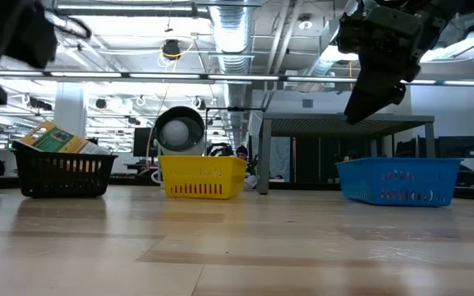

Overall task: Pick & Place Office Desk Supplies
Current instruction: Put the right red rubber band into the yellow basket

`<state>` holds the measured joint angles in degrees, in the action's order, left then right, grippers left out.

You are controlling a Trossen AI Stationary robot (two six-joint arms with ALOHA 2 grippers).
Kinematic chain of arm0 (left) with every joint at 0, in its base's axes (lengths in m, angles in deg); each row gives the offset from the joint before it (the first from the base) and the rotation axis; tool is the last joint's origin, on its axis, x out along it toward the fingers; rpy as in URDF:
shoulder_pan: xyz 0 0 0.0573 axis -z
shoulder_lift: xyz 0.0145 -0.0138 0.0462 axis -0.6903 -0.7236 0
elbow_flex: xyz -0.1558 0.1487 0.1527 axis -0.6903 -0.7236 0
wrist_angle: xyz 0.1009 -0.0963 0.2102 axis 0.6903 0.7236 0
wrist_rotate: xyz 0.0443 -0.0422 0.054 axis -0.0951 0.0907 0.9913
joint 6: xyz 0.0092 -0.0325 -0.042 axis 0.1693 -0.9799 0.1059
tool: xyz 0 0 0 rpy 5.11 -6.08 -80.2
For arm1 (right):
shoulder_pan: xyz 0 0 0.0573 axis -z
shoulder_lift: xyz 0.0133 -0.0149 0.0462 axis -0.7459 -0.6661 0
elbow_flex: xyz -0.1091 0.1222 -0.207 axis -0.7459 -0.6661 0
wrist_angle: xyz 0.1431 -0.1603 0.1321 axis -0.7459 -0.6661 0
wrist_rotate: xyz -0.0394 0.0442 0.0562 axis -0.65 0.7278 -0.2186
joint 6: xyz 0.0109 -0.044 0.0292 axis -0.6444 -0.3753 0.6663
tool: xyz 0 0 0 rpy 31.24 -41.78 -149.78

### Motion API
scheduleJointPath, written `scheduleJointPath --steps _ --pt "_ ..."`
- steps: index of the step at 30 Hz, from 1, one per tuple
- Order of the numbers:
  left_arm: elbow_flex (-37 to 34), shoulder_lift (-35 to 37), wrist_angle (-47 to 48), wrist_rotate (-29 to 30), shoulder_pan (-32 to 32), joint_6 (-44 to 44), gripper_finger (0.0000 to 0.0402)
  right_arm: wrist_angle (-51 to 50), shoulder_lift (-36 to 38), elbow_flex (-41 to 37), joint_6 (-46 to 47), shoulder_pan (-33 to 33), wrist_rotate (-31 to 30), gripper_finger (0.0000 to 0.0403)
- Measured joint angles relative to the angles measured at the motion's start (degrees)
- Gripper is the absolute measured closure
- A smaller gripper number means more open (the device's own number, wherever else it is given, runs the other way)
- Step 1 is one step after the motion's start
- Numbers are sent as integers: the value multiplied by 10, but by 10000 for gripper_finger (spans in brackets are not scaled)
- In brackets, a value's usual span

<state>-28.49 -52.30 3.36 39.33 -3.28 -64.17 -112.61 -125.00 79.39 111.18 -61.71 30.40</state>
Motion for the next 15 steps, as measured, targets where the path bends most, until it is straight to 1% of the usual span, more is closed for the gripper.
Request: scheduleJointPath --steps 4,9,15 --pt "0 44 -1 32 1 -2 401 0 0 0 0 0 0 260" --pt "1 82 0 79 0 -2 401 0 0 0 -5 0 0 260" --pt "1 123 12 159 -11 6 401 5 0 0 -4 0 0 260"
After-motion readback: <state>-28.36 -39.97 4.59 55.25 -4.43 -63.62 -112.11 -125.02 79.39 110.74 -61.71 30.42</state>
